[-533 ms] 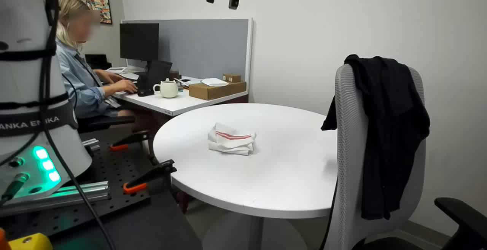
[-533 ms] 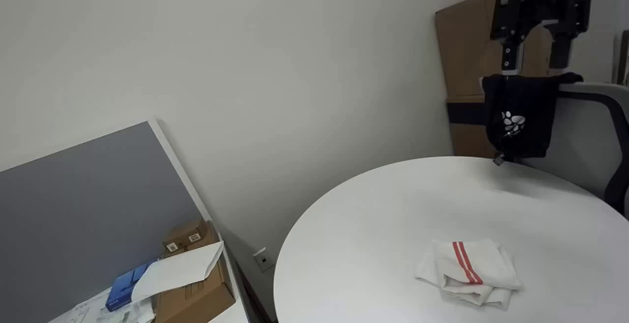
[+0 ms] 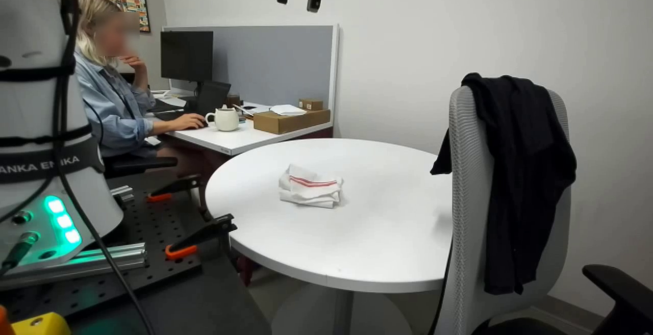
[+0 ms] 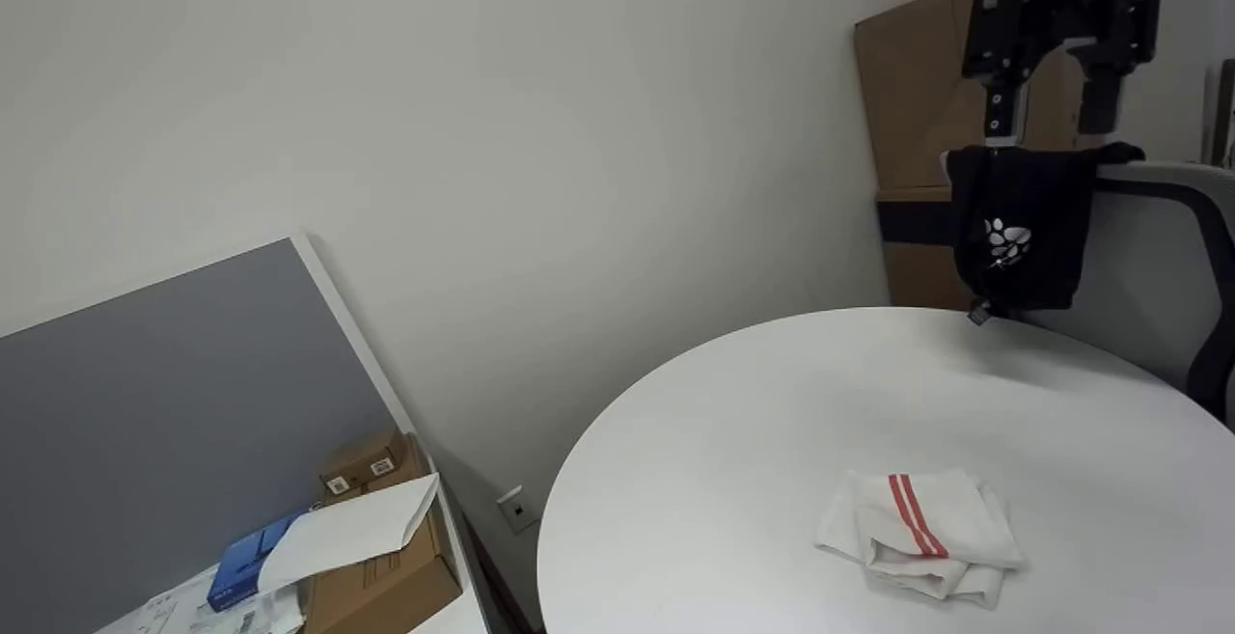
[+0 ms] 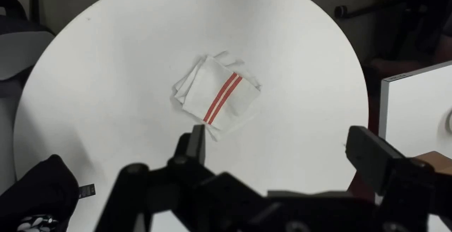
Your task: Use the white towel to wipe the table then put the black towel on the table
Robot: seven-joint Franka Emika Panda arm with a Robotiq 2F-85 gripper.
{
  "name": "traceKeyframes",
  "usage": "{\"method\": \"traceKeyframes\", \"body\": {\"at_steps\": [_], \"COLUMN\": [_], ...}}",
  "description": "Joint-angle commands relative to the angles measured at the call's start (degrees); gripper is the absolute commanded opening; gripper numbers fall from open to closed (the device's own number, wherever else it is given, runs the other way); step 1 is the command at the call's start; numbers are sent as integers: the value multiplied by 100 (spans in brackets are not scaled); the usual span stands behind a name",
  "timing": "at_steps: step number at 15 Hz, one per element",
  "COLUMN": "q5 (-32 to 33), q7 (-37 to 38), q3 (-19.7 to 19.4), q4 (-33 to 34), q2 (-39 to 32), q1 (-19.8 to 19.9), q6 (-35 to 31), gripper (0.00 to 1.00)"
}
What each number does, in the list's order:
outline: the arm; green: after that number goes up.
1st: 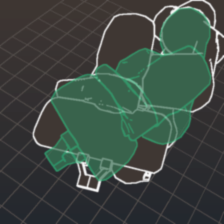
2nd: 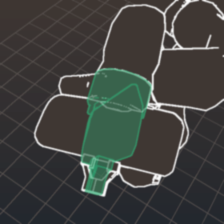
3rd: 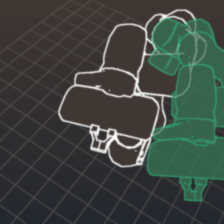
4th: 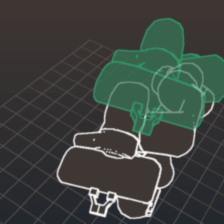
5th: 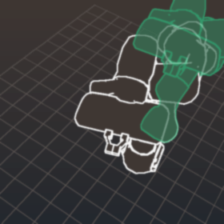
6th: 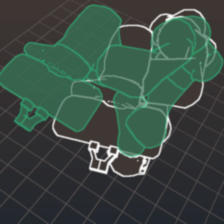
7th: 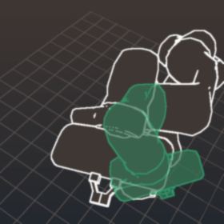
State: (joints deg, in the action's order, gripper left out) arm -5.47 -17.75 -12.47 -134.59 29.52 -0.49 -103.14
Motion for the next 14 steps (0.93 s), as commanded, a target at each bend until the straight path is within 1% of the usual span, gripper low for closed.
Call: {"method": "traceKeyframes", "body": {"at_steps": [1,3,6,8,10,11,12,14], "q5": [127,261,499,556,563,566,528,482], "q7": [-41,23,242,368,398,392,330,273], "q3": [253,444,761,871,900,895,857,836], "q4": [-224,-648,-1372,-1681,-1841,-1839,-1771,-1611], "q2": [-37,-78,-228,-589,-1260,-1601,-2031,-2745], "q1": [102,72,51,23,1,3,-6,8], "q6": [-283,-878,-2373,-3339,-4271,-4623,-4919,-5273], "gripper": [100,100,100,100,100,100,100,100]}}
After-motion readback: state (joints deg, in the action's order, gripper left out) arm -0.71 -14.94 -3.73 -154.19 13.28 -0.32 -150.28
